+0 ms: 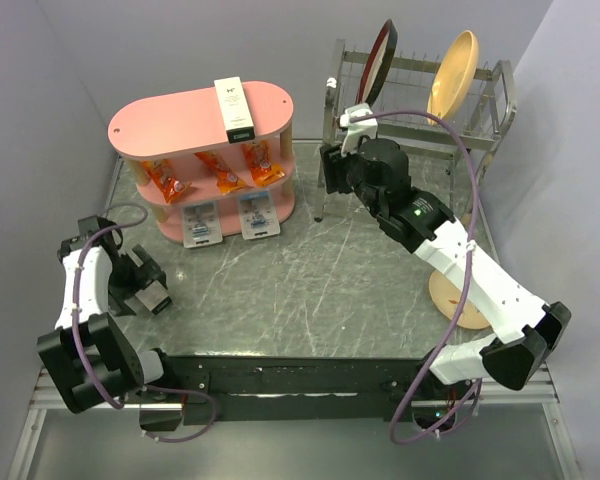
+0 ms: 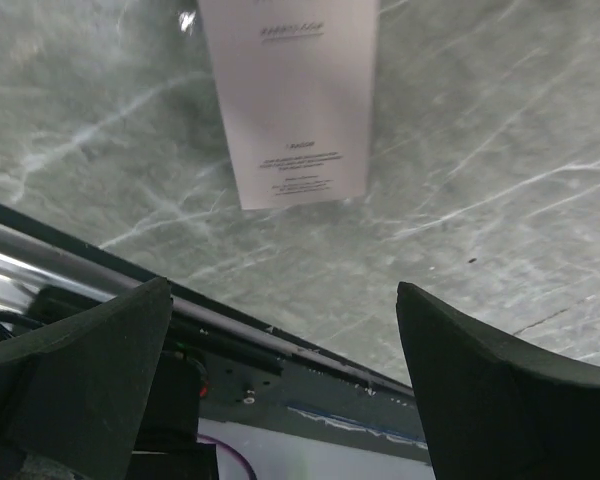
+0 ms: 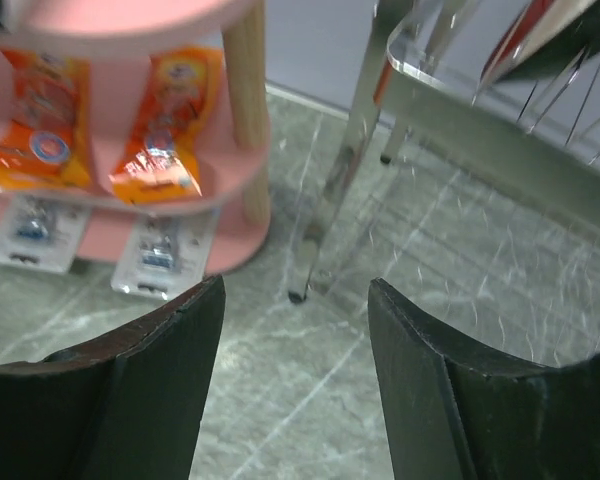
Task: Place and organize the shaving razors onto the shelf
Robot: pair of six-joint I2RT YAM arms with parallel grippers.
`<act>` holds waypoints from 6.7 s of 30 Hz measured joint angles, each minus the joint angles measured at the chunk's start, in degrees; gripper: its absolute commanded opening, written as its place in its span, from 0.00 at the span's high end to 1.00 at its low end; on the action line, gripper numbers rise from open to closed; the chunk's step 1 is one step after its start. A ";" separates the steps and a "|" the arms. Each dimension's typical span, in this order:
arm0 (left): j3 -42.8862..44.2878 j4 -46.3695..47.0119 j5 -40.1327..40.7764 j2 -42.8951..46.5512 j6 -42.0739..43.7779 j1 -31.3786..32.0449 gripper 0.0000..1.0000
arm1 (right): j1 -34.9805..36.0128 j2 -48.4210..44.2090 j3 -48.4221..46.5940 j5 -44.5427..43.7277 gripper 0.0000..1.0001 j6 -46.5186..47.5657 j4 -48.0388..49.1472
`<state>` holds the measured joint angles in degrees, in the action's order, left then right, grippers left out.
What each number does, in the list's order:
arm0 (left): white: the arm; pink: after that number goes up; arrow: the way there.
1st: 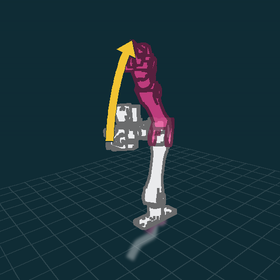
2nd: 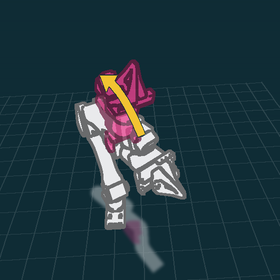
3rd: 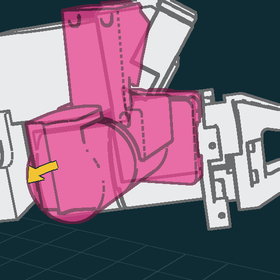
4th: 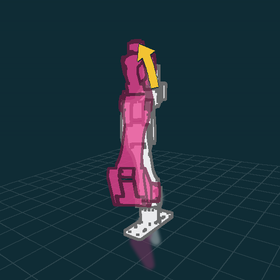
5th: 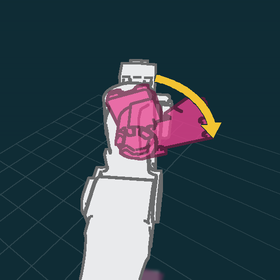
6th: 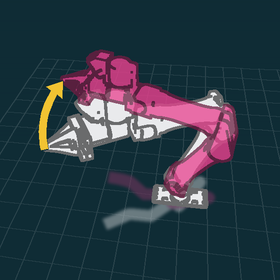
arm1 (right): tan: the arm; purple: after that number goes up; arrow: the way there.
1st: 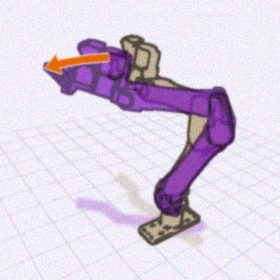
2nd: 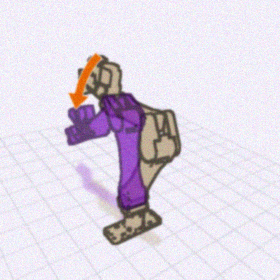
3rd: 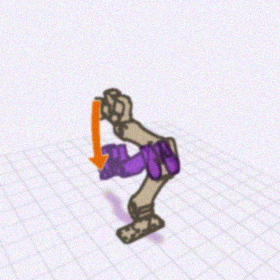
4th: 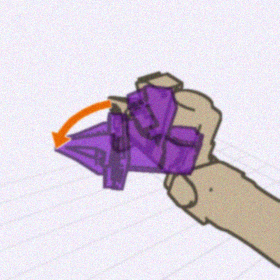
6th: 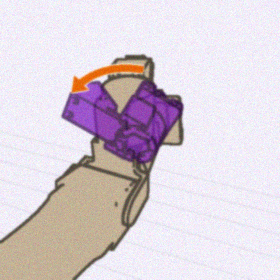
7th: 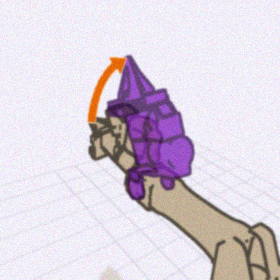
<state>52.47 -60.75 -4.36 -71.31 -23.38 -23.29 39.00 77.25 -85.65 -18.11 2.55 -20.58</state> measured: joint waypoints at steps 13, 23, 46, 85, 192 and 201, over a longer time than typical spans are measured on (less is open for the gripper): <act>-0.81 10.36 1.42 -11.45 -6.51 1.33 0.00 | -4.98 2.82 0.52 5.38 0.30 -1.62 -0.92; -0.57 13.84 6.43 -18.10 -9.77 5.42 0.23 | -6.97 3.17 0.52 6.64 0.30 -1.66 -0.96; 16.44 7.87 3.61 2.91 -4.37 2.47 0.47 | -7.08 3.50 0.17 8.22 0.30 -1.53 -0.90; 62.60 15.13 -17.51 -12.46 8.13 17.94 0.53 | -7.15 -1.81 9.01 7.67 0.30 -0.11 1.25; 3.43 28.17 9.09 30.97 17.97 17.86 0.00 | -8.76 -7.02 12.90 17.70 0.00 -5.49 -13.73; -1.36 33.14 4.48 34.42 16.04 16.06 0.00 | -8.55 -8.70 12.87 17.73 0.00 -7.39 -17.79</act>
<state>51.11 -27.62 0.12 -36.88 -7.33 -7.22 30.46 68.55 -72.77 -0.38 -4.84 -38.37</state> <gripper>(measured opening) 0.995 0.999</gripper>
